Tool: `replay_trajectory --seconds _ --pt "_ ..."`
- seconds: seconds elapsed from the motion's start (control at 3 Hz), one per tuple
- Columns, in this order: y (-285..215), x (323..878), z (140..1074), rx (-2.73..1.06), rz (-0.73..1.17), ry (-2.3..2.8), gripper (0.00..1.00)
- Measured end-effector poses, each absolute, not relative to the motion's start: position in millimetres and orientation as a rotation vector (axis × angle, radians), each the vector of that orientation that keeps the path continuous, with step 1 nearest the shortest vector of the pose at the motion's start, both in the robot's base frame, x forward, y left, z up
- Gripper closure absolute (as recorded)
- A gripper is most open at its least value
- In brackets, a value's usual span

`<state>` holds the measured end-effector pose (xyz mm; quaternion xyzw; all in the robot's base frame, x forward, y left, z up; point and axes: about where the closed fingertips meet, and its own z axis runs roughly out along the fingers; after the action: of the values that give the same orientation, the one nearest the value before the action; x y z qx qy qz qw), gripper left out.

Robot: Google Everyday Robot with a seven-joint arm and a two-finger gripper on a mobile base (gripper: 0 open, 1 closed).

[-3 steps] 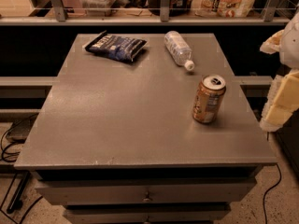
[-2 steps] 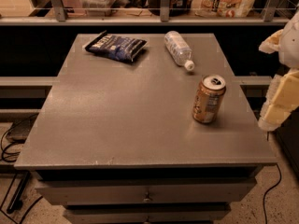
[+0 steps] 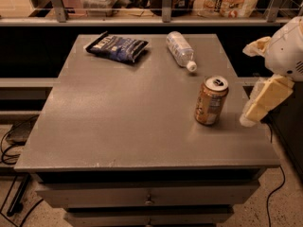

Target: Move orange can near blue chip bag

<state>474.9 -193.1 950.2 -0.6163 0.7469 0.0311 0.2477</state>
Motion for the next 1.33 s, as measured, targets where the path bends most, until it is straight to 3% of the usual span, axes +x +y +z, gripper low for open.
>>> replay_trajectory --seconds 0.67,1.0,1.33 --pt "-180.7 511.5 898.8 -1.563 0.196 2.011 0.02" --pt "-173.1 514.1 891.3 -1.557 0.245 2.011 0.23" --pt "-141.6 509.2 907.1 -1.608 0.306 1.950 0.54"
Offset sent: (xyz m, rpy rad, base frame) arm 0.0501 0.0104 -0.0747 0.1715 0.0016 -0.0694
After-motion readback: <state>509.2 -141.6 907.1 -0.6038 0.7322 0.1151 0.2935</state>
